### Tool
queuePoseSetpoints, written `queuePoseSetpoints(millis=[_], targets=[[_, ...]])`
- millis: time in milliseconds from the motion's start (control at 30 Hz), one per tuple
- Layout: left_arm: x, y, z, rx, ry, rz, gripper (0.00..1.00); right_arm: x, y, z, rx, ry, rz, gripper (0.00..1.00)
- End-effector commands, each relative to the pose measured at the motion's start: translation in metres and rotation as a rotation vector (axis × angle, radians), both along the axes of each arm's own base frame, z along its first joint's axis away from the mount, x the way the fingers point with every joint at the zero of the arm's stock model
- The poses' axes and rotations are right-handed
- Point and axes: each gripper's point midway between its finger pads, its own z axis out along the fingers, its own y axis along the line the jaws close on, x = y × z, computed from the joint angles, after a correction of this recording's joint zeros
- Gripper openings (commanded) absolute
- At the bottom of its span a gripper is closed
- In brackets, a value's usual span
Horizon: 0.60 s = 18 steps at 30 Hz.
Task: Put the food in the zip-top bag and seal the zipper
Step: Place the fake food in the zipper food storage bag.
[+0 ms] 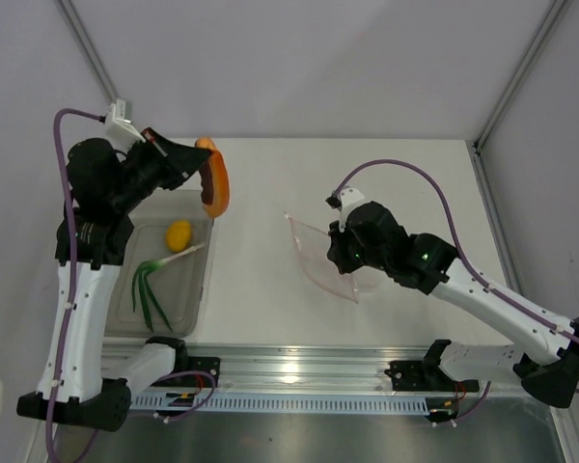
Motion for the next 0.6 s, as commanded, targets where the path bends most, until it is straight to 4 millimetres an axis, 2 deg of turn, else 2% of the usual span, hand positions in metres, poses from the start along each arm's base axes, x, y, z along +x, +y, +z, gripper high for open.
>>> queuePoseSetpoints(millis=[0,200,300,467,567], targets=[[-0.042,-0.023,0.06,-0.085,-0.172,-0.139,0.0,-0.002,0.01,0.023,0.063,0.028,0.0,0.0],[-0.084,-0.044,0.081,-0.162,-0.225,-0.254,0.01,-0.006,0.024,0.032,0.135,0.069,0.009,0.0],[-0.113,-0.051,0.097,-0.243,-0.262,-0.328,0.01,-0.011,0.035,0.035,0.184,0.102,0.04,0.0],[-0.146,-0.046,0.114,-0.321,-0.319,-0.35,0.01,-0.01,0.046,0.034,0.219,0.114,0.045,0.0],[-0.153,-0.043,0.117,-0.374,-0.321,-0.34,0.01,-0.01,0.051,0.03,0.22,0.111,0.042,0.0]])
